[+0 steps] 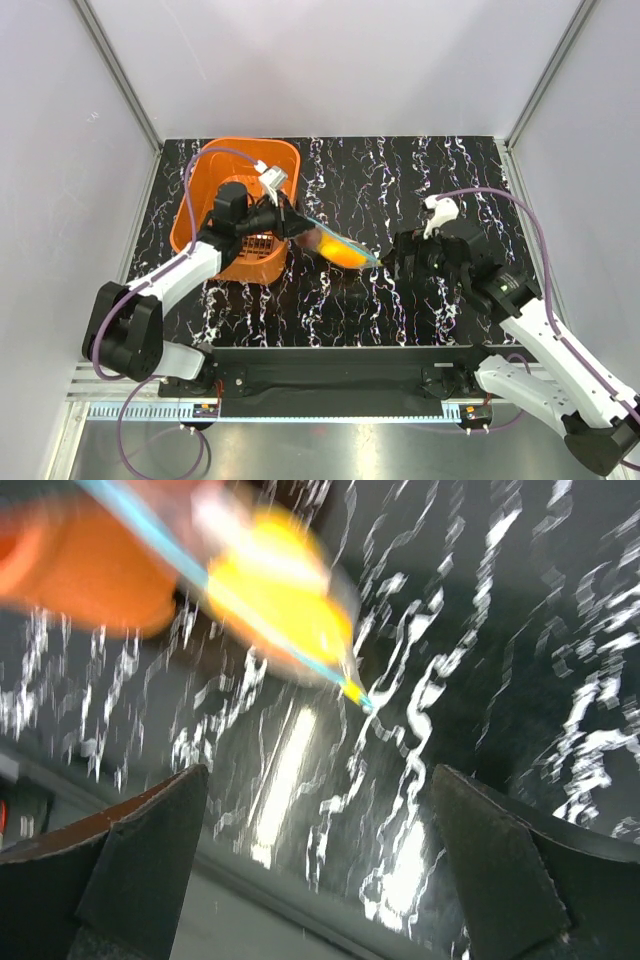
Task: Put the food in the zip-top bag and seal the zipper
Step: Place the zipper food storage bag at the center of the board.
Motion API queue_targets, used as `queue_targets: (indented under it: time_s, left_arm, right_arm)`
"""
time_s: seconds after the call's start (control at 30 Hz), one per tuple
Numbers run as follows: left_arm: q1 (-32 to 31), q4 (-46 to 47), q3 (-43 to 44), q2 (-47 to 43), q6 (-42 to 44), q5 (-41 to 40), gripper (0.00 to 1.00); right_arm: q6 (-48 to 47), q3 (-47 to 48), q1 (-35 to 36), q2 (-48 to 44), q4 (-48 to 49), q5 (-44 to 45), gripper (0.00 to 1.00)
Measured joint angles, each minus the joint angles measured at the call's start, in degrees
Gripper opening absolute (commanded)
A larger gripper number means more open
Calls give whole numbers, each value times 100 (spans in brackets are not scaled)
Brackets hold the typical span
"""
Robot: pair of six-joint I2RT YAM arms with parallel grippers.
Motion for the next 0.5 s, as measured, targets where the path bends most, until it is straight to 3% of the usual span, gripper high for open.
queue_targets:
  time_s: [0.07,0.1,0.13,0.17,0.2,0.5]
  left_arm:
    - [-57,125,-221,-4,-127,-22,19]
    - [-101,186,-313,-9,-192,-46,43]
    - [-140,210,-372,-22,-225,-74,50]
    - [-188,245,-398,-55,-286,-105,64]
    - [-238,271,-398,-129,-330,-146,99]
    - [-385,-249,-649,-2179,-459,-968,99]
  right_arm:
    - [125,28,0,-83,140,264,100]
    - [219,39,0,-101,192,400,100]
    - [302,44,0,-96,234,544,100]
    - [391,44,0,-74,271,684,100]
    - [501,48,0,-28,284,837,100]
    - [1193,48,0,52,280,2041,100]
